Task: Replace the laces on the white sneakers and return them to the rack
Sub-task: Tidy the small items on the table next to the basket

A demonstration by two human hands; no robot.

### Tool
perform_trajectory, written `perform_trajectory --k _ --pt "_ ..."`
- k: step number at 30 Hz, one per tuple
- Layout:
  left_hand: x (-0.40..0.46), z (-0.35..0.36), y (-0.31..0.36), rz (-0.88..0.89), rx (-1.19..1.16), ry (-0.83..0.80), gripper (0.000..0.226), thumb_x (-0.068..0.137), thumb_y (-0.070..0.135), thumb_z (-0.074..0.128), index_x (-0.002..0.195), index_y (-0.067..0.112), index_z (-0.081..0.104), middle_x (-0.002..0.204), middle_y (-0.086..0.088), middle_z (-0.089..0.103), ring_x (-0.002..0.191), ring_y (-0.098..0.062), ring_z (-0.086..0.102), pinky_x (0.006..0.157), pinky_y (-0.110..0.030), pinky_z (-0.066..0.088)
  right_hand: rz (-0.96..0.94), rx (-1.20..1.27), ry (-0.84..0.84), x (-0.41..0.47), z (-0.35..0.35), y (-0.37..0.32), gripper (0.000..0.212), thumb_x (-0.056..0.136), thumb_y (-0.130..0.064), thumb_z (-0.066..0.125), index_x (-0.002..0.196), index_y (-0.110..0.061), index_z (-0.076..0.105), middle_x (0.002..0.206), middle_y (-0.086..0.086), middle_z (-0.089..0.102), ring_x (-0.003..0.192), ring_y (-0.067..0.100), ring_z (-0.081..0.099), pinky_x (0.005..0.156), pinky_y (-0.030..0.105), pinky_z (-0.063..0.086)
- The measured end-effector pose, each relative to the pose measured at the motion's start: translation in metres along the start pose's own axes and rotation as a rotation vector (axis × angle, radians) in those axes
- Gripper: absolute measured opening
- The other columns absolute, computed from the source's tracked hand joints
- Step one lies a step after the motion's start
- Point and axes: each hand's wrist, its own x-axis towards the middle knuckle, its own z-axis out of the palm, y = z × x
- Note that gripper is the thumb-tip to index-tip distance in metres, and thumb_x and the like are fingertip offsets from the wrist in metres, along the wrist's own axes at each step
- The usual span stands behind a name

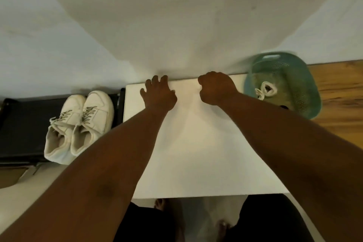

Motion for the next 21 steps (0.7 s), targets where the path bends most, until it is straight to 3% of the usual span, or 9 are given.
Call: perform_trajectory --k 3,6,9,12,15,18,21 --pt "0.005 0.007 -0.019 -0.07 -0.061 -0.123 0.037 0.095 0.029 0.052 0.132 0.031 0.046 0.123 -0.002 0.055 0.122 -0.031 0.051 0.11 -0.061 0.026 0.11 -0.003 -0.014 0.004 0.029 -0.016 0.027 0.087 -0.011 0.053 0.112 -0.012 0.062 0.113 0.01 0.061 0.104 0.034 0.062 0.086 0.039 0.05" --pt "0.009 0.007 -0.027 0.001 -0.117 -0.066 0.031 0.094 0.015 0.051 0.124 0.023 0.057 0.108 -0.007 0.063 0.105 -0.032 0.06 0.089 -0.044 0.042 0.179 -0.003 0.009 0.008 0.044 -0.02 0.027 0.092 -0.01 0.055 0.117 -0.006 0.06 0.125 0.015 0.055 0.105 0.036 0.061 0.086 0.04 0.051" --pt "0.007 0.009 -0.029 0.026 -0.177 -0.017 0.032 0.092 0.012 0.051 0.12 0.02 0.063 0.104 -0.008 0.068 0.1 -0.033 0.063 0.078 -0.038 0.046 0.207 -0.008 0.019 0.011 0.048 -0.015 0.025 0.094 -0.004 0.05 0.117 -0.004 0.06 0.124 0.017 0.057 0.107 0.035 0.061 0.089 0.04 0.048" --pt "0.0 0.005 -0.025 -0.012 -0.189 -0.056 0.029 0.091 0.018 0.055 0.117 0.026 0.065 0.103 -0.003 0.07 0.102 -0.031 0.063 0.082 -0.038 0.051 0.205 0.015 0.032 0.009 0.047 -0.012 0.03 0.095 -0.004 0.047 0.123 -0.007 0.058 0.12 0.017 0.062 0.11 0.034 0.06 0.09 0.038 0.045" --pt "-0.013 -0.001 -0.015 -0.015 -0.161 -0.06 0.039 0.095 0.031 0.057 0.134 0.027 0.057 0.104 -0.005 0.069 0.11 -0.033 0.061 0.088 -0.04 0.049 0.186 0.075 0.022 0.001 0.039 -0.015 0.03 0.095 -0.004 0.048 0.125 -0.007 0.052 0.114 0.019 0.063 0.107 0.037 0.06 0.082 0.039 0.044" --pt "-0.028 -0.006 0.002 0.054 -0.166 0.003 0.022 0.095 0.04 0.059 0.113 0.028 0.064 0.083 0.002 0.056 0.102 -0.032 0.059 0.081 -0.04 0.048 0.125 0.102 0.063 -0.015 0.027 -0.014 0.035 0.092 -0.003 0.048 0.126 -0.007 0.046 0.107 0.02 0.064 0.099 0.039 0.062 0.074 0.039 0.043" --pt "-0.035 -0.019 0.035 0.136 -0.211 0.082 0.021 0.094 0.045 0.062 0.107 0.029 0.065 0.093 0.002 0.066 0.103 -0.031 0.057 0.081 -0.044 0.052 0.086 0.151 0.163 -0.033 -0.002 -0.002 0.04 0.087 -0.004 0.05 0.126 -0.008 0.045 0.097 0.018 0.064 0.089 0.039 0.063 0.068 0.04 0.042"
